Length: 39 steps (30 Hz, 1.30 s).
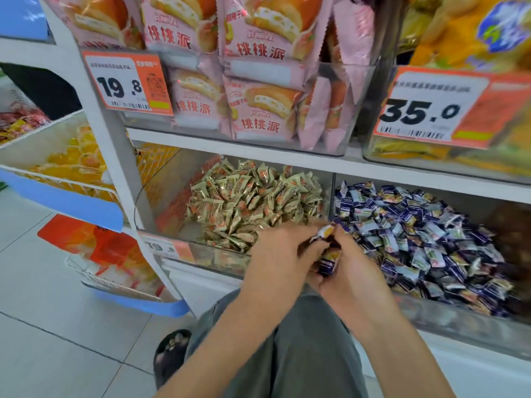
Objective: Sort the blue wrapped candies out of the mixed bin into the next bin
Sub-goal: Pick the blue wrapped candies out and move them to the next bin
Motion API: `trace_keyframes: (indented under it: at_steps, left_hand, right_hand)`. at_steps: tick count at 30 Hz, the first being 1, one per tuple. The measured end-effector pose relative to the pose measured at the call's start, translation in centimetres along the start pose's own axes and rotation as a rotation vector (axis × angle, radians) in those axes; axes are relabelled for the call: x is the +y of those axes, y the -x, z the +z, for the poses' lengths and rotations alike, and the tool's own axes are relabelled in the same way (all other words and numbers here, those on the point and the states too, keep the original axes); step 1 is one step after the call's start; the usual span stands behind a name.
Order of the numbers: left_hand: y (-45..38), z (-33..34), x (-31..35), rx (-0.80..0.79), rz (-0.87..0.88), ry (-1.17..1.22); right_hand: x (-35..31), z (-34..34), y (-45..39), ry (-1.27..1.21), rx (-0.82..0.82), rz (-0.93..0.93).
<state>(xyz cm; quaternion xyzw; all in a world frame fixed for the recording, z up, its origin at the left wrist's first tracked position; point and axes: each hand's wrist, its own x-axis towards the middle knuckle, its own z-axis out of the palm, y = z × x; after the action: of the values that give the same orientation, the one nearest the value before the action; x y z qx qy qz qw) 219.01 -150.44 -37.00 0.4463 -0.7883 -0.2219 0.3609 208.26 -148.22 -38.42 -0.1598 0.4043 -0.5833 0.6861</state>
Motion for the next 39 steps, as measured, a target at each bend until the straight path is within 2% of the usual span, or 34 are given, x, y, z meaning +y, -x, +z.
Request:
trace_keyframes:
  at_steps: [4,8,10,12,16,18,21,24,26,27,29,34,36,38,39]
  left_hand:
    - [1.0,1.6,0.3,-0.095,-0.058,0.192]
    - [0.7,2.3,1.0,-0.049,-0.264,0.423]
    - [0.4,2.8,1.5,-0.019,-0.296,0.386]
    - [0.0,3.4,1.8,0.002,-0.258,0.302]
    - [0.0,3.9,2.0,-0.064,-0.162,0.223]
    - [0.4,3.1,1.5,-0.07,-0.172,0.173]
    - [1.8,0.7,-0.3,0.012,-0.19,0.088]
    - [3.9,-2.3,-3.4,0.118,-0.283,0.06]
    - [5.1,-4.0,-5.4,0.147,-0.335,0.04]
    - [5.6,-4.8,-6.3,0.153,-0.347,0.026]
    - [6.3,-6.0,-7.9,0.169,-0.364,0.006]
    - [6.9,-8.2,-10.8,0.237,-0.393,-0.059]
    - [6.6,-9.0,-11.7,0.266,-0.392,-0.07]
    - [5.9,-9.5,-12.5,0.297,-0.387,-0.07]
    - [5.5,-9.7,-13.1,0.314,-0.383,-0.078]
  right_hand:
    - [-0.6,-1.8,1.6,0.063,0.022,-0.092]
    - [-1.2,-2.8,2.7,0.084,0.066,-0.107]
    - [-1.5,-3.3,2.8,0.11,0.135,-0.153]
    - [-2.0,-3.8,2.7,0.164,0.226,-0.209]
    - [-4.1,-4.7,1.6,0.372,0.397,-0.306]
    - [-6.1,-5.7,0.4,0.683,0.458,-0.377]
    - [-7.5,-8.4,-1.8,1.392,0.445,-0.344]
    - [-7.0,-10.1,-4.8,1.811,0.18,-0.24]
    - [-6.0,-10.7,-6.2,2.0,0.018,-0.037]
    - [-5.6,-11.2,-6.8,2.053,-0.002,0.057]
    - [-5.4,-11.8,-7.1,2.089,0.042,0.119]
    - [-5.4,-12.3,-7.8,2.111,0.285,0.081]
    - [-5.9,-12.3,-7.8,2.063,0.262,0.089]
    - [-6.4,-10.5,-6.6,2.015,0.244,0.01]
    - [-6.3,-9.2,-5.8,1.995,0.304,-0.091]
